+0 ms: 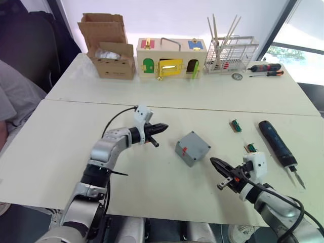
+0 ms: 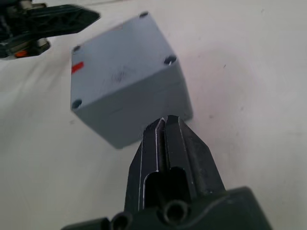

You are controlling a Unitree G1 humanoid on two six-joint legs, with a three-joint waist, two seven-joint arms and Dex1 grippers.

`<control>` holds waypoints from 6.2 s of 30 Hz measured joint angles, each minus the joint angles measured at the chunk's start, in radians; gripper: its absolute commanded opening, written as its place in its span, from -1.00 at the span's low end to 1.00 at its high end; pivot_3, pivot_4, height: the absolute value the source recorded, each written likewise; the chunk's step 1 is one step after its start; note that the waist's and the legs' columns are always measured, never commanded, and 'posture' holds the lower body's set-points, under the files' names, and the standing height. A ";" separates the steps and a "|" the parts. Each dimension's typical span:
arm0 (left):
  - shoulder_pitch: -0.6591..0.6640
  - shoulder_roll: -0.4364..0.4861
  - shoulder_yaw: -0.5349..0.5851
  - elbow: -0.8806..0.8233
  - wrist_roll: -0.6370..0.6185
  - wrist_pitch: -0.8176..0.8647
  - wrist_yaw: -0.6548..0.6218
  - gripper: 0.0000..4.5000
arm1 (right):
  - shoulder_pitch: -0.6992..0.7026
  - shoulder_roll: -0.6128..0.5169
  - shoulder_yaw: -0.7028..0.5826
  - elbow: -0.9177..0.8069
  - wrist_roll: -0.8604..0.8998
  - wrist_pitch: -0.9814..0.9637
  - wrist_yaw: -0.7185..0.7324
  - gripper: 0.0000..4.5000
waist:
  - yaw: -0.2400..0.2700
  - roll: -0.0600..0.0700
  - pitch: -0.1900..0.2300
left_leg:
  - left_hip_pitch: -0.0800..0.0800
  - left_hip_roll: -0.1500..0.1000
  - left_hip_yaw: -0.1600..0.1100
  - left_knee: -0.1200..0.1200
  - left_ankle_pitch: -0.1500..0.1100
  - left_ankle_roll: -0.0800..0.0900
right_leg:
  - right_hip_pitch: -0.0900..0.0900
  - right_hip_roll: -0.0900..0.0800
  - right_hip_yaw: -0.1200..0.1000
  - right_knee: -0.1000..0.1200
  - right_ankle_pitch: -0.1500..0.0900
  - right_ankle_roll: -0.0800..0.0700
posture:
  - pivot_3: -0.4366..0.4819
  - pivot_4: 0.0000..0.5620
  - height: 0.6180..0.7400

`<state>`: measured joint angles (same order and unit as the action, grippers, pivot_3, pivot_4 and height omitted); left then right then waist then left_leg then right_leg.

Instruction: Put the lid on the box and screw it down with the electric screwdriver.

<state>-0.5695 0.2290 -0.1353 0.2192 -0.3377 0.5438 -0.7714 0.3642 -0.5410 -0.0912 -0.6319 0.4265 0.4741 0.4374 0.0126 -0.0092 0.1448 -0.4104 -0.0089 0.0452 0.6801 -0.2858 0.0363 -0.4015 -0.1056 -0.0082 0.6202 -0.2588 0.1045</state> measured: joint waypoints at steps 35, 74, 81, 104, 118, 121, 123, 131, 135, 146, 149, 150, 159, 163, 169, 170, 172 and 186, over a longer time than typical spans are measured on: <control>0.159 0.099 -0.132 -0.287 0.062 0.120 -0.036 -1.00 | -0.306 0.097 0.116 0.323 -0.140 -0.037 0.045 -0.99 | -0.011 0.004 0.003 | -0.001 -0.001 0.002 -0.014 0.004 -0.006 | -0.008 0.000 0.001 -0.003 0.000 0.000 | -0.05 -0.47 0.84; 0.207 0.326 -0.119 -0.761 -0.249 0.272 -0.109 -1.00 | -0.164 -0.047 -0.376 0.314 0.044 0.084 0.090 0.03 | 0.001 0.007 0.006 | 0.001 0.000 0.003 -0.014 0.005 -0.007 | -0.004 0.003 0.001 -0.005 0.000 -0.002 | -0.05 -0.47 0.84; 0.222 0.326 -0.118 -0.773 -0.255 0.277 -0.072 -1.00 | -0.193 -0.048 -0.358 0.367 0.024 0.078 0.091 -0.14 | 0.000 0.007 0.006 | 0.002 0.000 0.003 -0.014 0.006 -0.007 | -0.004 0.003 0.001 -0.004 0.000 -0.001 | -0.05 -0.47 0.84; 0.222 0.329 -0.128 -0.779 -0.244 0.274 -0.052 -1.00 | -0.202 -0.034 -0.358 0.404 0.010 0.043 0.076 -1.00 | 0.000 0.007 0.006 | 0.002 0.001 0.003 -0.013 0.006 -0.007 | -0.003 0.005 0.001 -0.004 0.001 -0.001 | -0.05 -0.47 0.84; 0.208 0.324 -0.113 -0.743 -0.245 0.271 -0.073 -1.00 | -0.162 -0.018 -0.456 0.217 0.092 0.045 0.036 -1.00 | 0.000 0.007 0.006 | 0.002 0.001 0.002 -0.013 0.006 -0.008 | -0.003 0.005 0.001 -0.003 0.001 -0.001 | -0.05 -0.47 0.84; 0.204 0.321 -0.067 -0.723 -0.261 0.275 -0.054 -1.00 | -0.191 -0.041 -0.447 0.160 0.145 0.097 0.042 -1.00 | -0.006 0.008 0.007 | 0.002 0.001 0.003 -0.013 0.006 -0.008 | -0.004 0.006 0.002 -0.003 0.001 -0.001 | -0.05 -0.47 0.84; 0.204 0.332 -0.020 -0.710 -0.266 0.281 -0.035 -1.00 | -0.263 -0.079 -0.403 0.101 0.198 0.151 0.055 -1.00 | -0.014 0.008 0.007 | 0.003 0.002 0.003 -0.013 0.006 -0.008 | -0.004 0.007 0.002 -0.002 0.001 -0.001 | -0.05 -0.47 0.84; 0.273 0.418 0.076 -0.737 -0.286 0.310 -0.004 -1.00 | -0.446 -0.097 -0.104 0.131 0.209 0.199 0.149 -1.00 | -0.005 0.006 0.009 | 0.001 0.003 0.002 -0.014 0.006 -0.008 | -0.004 0.007 0.001 -0.004 0.001 -0.001 | -0.05 -0.47 0.84; 0.291 0.429 0.113 -0.771 -0.317 0.341 0.013 -1.00 | -0.451 -0.096 -0.047 0.170 0.175 0.172 0.187 -1.00 | 0.000 0.005 0.009 | 0.001 0.001 0.002 -0.013 0.006 -0.008 | -0.004 0.004 0.001 -0.004 0.001 -0.001 | -0.05 -0.47 0.84; 0.302 0.433 0.113 -0.781 -0.349 0.360 0.036 -1.00 | -0.518 -0.047 0.011 0.281 0.088 0.085 0.197 -1.00 | -0.002 0.005 0.010 | 0.002 0.002 0.002 -0.013 0.007 -0.009 | -0.005 0.004 0.001 -0.002 0.001 -0.002 | -0.05 -0.47 0.84; 0.301 0.433 0.113 -0.781 -0.349 0.360 0.038 -1.00 | -0.518 -0.047 0.023 0.292 0.066 0.068 0.203 -1.00 | -0.002 0.005 0.010 | 0.002 0.002 0.002 -0.014 0.007 -0.010 | -0.005 0.004 0.001 -0.002 0.001 -0.002 | -0.05 -0.47 0.84; 0.301 0.433 0.113 -0.781 -0.349 0.360 0.039 -1.00 | -0.518 -0.046 0.028 0.296 0.062 0.062 0.206 -1.00 | -0.002 0.005 0.010 | 0.002 0.002 0.002 -0.014 0.007 -0.010 | -0.005 0.004 0.001 -0.002 0.001 -0.002 | -0.05 -0.47 0.84; 0.302 0.433 0.110 -0.782 -0.349 0.360 0.046 -1.00 | -0.511 -0.045 0.029 0.313 0.048 0.043 0.209 -1.00 | -0.003 0.005 0.010 | 0.002 0.002 0.002 -0.014 0.007 -0.010 | -0.005 0.003 0.001 -0.002 0.001 -0.002 | -0.05 -0.47 0.84; 0.302 0.433 0.109 -0.782 -0.349 0.359 0.046 -1.00 | -0.507 -0.045 0.027 0.313 0.049 0.043 0.208 -1.00 | -0.003 0.005 0.010 | 0.002 0.002 0.002 -0.014 0.007 -0.010 | -0.005 0.003 0.001 -0.002 0.001 -0.002 | -0.05 -0.47 0.84; 0.301 0.430 0.098 -0.781 -0.347 0.354 0.043 -1.00 | -0.499 -0.045 0.024 0.309 0.049 0.041 0.208 -1.00 | -0.003 0.005 0.010 | 0.002 0.002 0.002 -0.014 0.007 -0.010 | -0.005 0.003 0.001 -0.002 0.001 -0.002 | -0.05 -0.47 0.84; 0.301 0.430 0.096 -0.781 -0.347 0.350 0.043 -1.00 | -0.497 -0.045 0.023 0.307 0.049 0.041 0.208 -1.00 | -0.003 0.005 0.010 | 0.002 0.002 0.002 -0.014 0.007 -0.010 | -0.005 0.003 0.001 -0.002 0.001 -0.002 | -0.05 -0.47 0.84; 0.301 0.430 0.089 -0.781 -0.347 0.345 0.042 -1.00 | -0.494 -0.045 0.022 0.305 0.049 0.041 0.208 -1.00 | -0.003 0.005 0.010 | 0.002 0.002 0.002 -0.014 0.007 -0.010 | -0.005 0.003 0.001 -0.002 0.001 -0.002 | -0.05 -0.47 0.84; 0.301 0.426 0.072 -0.779 -0.337 0.336 0.044 -1.00 | -0.486 -0.046 0.019 0.308 0.046 0.056 0.219 -1.00 | -0.003 0.005 0.010 | 0.001 0.002 0.002 -0.015 0.006 -0.010 | -0.006 0.002 0.001 -0.003 0.001 -0.003 | -0.05 -0.47 0.84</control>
<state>-0.2681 0.6546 -0.0637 -0.5596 -0.6752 0.8794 -0.7276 -0.1218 -0.5872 -0.0726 -0.3243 0.4729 0.5304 0.6564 0.0099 -0.0044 0.1545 -0.4091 -0.0072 0.0472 0.6656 -0.2794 0.0263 -0.4074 -0.1032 -0.0069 0.6173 -0.2575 0.1019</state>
